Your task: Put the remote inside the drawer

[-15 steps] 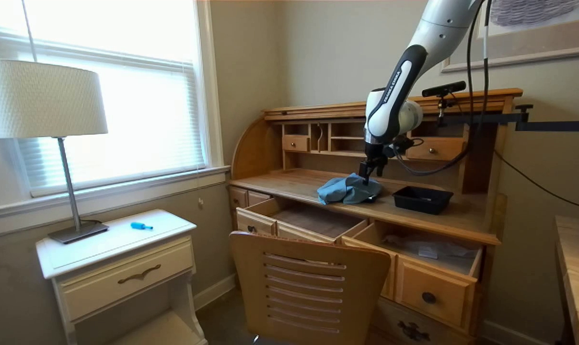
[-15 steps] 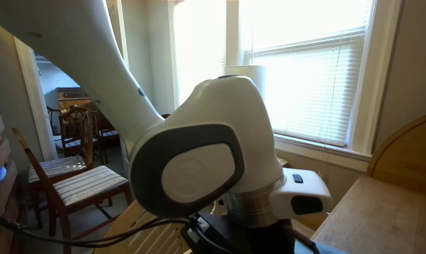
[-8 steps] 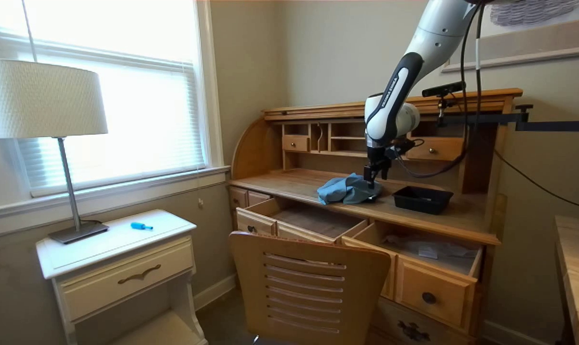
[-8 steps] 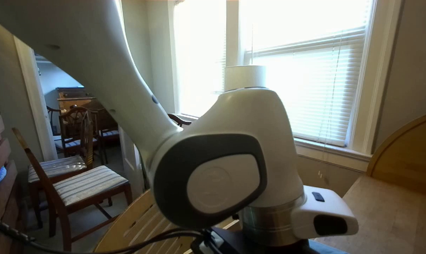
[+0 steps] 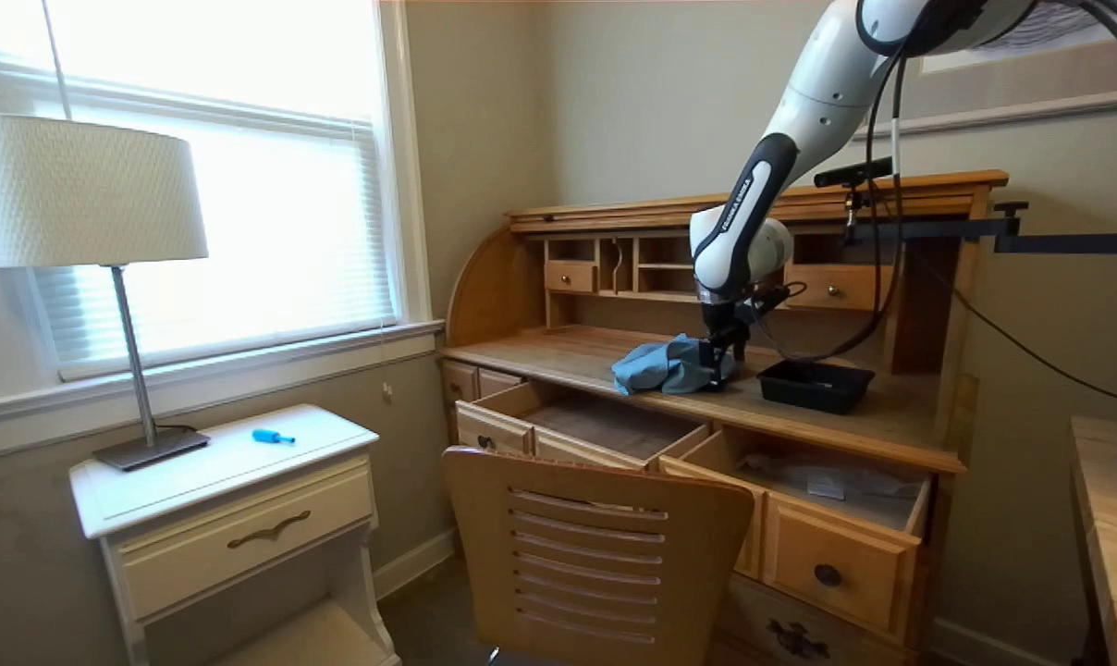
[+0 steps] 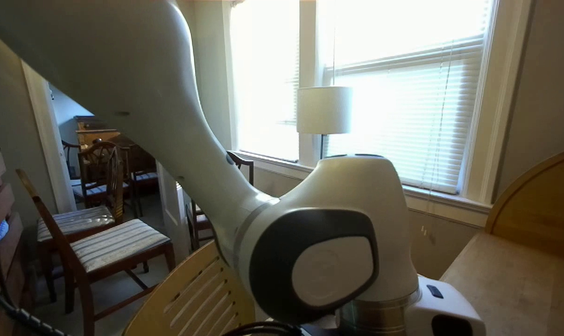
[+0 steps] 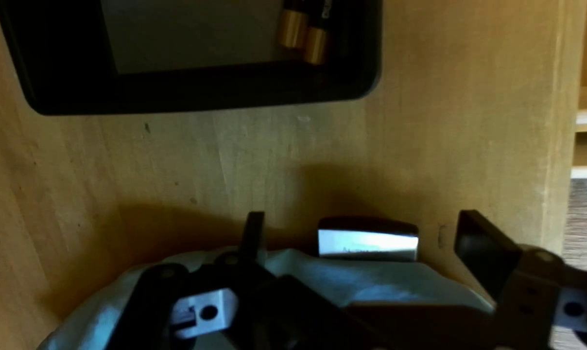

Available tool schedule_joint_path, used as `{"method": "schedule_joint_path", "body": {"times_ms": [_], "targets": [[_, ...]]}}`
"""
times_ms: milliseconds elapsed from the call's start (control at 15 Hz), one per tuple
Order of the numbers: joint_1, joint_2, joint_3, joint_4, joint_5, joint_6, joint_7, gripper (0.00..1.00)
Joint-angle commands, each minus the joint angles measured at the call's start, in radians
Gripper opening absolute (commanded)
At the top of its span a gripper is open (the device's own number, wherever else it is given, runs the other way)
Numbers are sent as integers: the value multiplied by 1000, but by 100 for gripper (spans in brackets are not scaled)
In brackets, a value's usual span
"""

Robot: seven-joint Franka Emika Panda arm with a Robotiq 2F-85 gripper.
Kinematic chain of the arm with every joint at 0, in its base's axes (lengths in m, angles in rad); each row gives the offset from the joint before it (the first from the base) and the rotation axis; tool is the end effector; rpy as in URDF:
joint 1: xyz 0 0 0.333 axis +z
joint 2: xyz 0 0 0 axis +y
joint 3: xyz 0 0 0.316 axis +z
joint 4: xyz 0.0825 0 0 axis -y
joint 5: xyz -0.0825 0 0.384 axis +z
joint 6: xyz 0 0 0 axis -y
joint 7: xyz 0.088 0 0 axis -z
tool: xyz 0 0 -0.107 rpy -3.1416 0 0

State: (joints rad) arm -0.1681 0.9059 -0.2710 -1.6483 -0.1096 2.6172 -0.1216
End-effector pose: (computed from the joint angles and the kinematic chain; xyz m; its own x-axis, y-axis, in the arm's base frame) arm 0.6260 -0.2694 0.1048 0.9935 -0.1111 0.0232 -0.1132 -0.9547 0.2751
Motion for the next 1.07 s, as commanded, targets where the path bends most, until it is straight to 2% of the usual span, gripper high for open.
{"method": "schedule_joint_path", "body": {"times_ms": [0, 267, 667, 1000], "targets": [[-4, 17, 1, 35, -40, -75, 16, 100], [-10, 8, 11, 18, -42, -77, 6, 100], [-26, 45, 35, 22, -30, -11, 0, 100], [-21, 105, 17, 46, -35, 106, 20, 100]]}}
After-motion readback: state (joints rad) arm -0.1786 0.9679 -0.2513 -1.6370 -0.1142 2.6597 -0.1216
